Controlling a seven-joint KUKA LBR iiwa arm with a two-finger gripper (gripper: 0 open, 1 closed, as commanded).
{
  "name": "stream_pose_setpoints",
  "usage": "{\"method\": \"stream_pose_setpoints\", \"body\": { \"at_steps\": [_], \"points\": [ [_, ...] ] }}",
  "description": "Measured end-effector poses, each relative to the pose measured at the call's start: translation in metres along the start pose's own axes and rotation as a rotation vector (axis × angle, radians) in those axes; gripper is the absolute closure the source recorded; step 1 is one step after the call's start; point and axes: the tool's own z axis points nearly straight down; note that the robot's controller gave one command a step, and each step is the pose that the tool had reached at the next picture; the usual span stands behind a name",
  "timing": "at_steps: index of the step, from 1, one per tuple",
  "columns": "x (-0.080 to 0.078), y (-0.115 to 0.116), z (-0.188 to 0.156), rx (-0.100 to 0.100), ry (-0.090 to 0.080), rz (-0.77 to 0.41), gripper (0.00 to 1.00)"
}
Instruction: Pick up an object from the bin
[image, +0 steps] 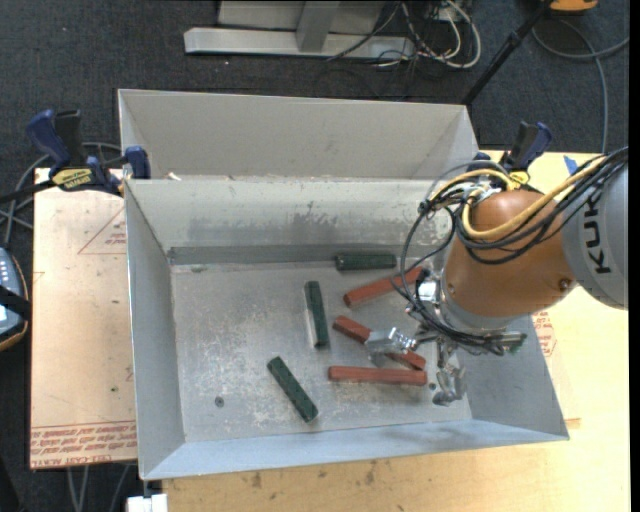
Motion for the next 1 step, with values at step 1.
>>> {"method": "stream_pose_setpoints", "body": {
  "at_steps": [1],
  "points": [
    [0.0019,0.0062,0.0547,0.001,-0.003,0.026,0.00]
  ]
}}
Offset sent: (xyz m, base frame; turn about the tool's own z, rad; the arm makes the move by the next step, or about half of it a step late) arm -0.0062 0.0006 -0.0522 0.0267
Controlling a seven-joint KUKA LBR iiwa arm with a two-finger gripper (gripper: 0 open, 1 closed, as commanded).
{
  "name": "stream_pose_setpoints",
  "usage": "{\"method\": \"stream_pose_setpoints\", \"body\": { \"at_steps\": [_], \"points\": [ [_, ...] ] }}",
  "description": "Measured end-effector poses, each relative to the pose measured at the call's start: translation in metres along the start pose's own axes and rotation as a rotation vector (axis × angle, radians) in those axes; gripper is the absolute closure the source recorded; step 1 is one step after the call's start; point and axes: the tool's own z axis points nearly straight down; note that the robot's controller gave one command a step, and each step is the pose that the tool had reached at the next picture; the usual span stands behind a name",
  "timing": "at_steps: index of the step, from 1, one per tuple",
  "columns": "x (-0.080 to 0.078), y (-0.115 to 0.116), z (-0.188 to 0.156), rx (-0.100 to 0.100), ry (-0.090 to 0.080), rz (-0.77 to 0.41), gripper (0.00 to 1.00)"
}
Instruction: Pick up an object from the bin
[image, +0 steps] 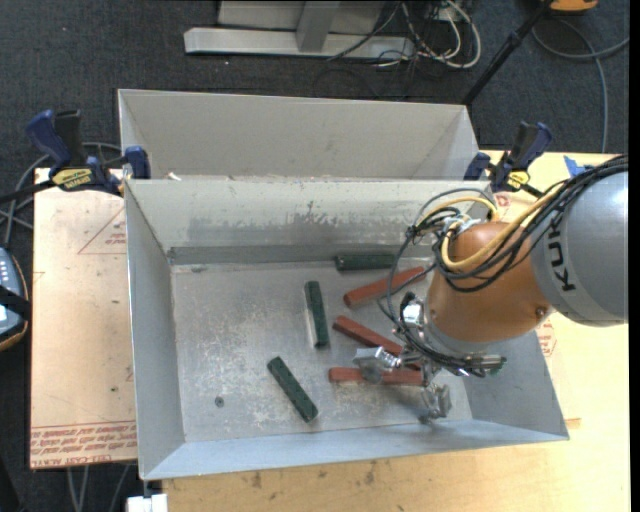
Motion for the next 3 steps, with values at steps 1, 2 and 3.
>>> {"method": "stream_pose_setpoints", "body": {
  "at_steps": [1,2,3],
  "points": [
    [-0.035,-0.056,-0.022,0.007,-0.004,0.180,0.00],
    [-0.035,-0.054,-0.001,0.006,-0.003,0.204,0.00],
    [-0.034,-0.055,-0.003,0.008,-0.003,0.205,1.00]
  ]
}}
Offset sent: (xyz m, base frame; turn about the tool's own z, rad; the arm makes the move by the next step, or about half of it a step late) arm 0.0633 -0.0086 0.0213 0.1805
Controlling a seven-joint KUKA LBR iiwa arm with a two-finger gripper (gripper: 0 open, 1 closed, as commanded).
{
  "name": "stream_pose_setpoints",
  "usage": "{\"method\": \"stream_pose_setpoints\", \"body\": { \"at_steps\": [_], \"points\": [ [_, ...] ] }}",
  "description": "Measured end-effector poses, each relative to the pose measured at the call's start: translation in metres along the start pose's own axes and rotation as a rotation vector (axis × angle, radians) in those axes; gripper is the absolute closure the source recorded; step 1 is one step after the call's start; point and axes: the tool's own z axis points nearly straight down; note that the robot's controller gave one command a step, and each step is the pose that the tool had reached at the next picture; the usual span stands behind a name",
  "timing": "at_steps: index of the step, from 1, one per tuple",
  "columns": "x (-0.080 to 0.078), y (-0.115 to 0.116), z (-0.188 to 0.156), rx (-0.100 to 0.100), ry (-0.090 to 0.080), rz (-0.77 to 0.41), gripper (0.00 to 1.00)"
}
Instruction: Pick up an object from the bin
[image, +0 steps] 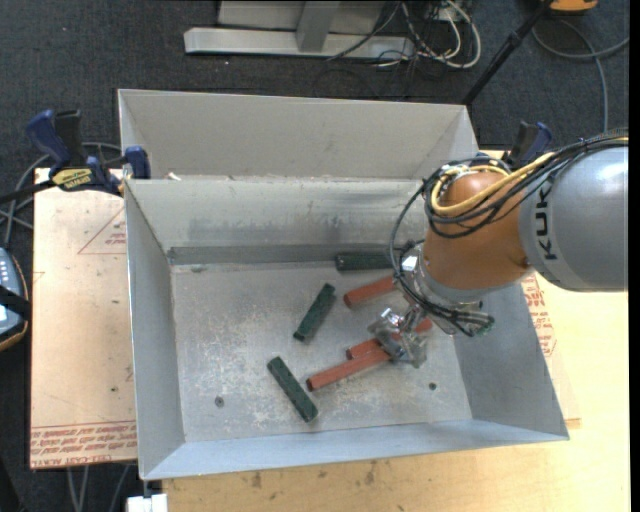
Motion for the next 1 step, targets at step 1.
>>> {"method": "stream_pose_setpoints", "body": {
  "at_steps": [1],
  "points": [
    [0.0002,0.0011,0.0016,-0.002,0.000,0.000,0.00]
  ]
}}
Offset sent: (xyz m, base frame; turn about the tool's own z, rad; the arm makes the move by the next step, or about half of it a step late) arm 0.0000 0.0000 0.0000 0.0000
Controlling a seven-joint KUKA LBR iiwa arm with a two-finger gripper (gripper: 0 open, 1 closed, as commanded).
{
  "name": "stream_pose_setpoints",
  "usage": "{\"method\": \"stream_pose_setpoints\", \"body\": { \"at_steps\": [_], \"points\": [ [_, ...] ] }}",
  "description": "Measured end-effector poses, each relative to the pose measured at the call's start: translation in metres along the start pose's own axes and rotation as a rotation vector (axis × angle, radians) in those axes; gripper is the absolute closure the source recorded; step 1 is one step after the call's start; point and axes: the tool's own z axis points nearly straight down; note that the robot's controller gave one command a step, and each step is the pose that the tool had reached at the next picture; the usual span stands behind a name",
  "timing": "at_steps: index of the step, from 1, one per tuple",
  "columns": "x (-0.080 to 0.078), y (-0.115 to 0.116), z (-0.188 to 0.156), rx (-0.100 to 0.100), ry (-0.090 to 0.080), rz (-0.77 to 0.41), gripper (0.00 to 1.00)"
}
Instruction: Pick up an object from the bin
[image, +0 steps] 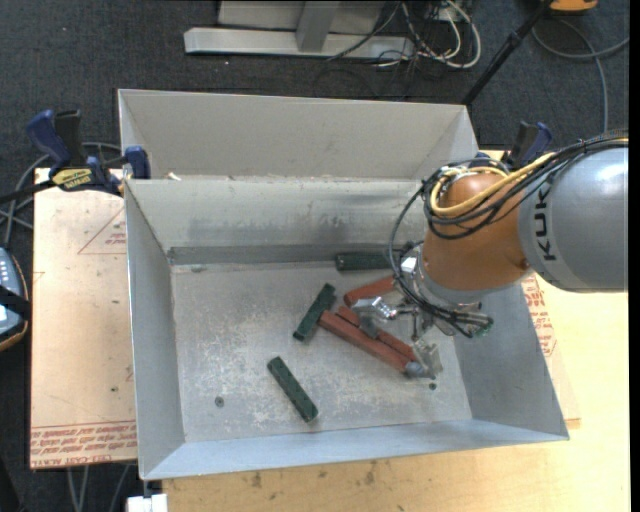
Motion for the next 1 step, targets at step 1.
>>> {"method": "stream_pose_setpoints", "body": {
  "at_steps": [1],
  "points": [
    [-0.0346,-0.0254,-0.0090,0.001,-0.002,0.014,0.00]
  ]
}}
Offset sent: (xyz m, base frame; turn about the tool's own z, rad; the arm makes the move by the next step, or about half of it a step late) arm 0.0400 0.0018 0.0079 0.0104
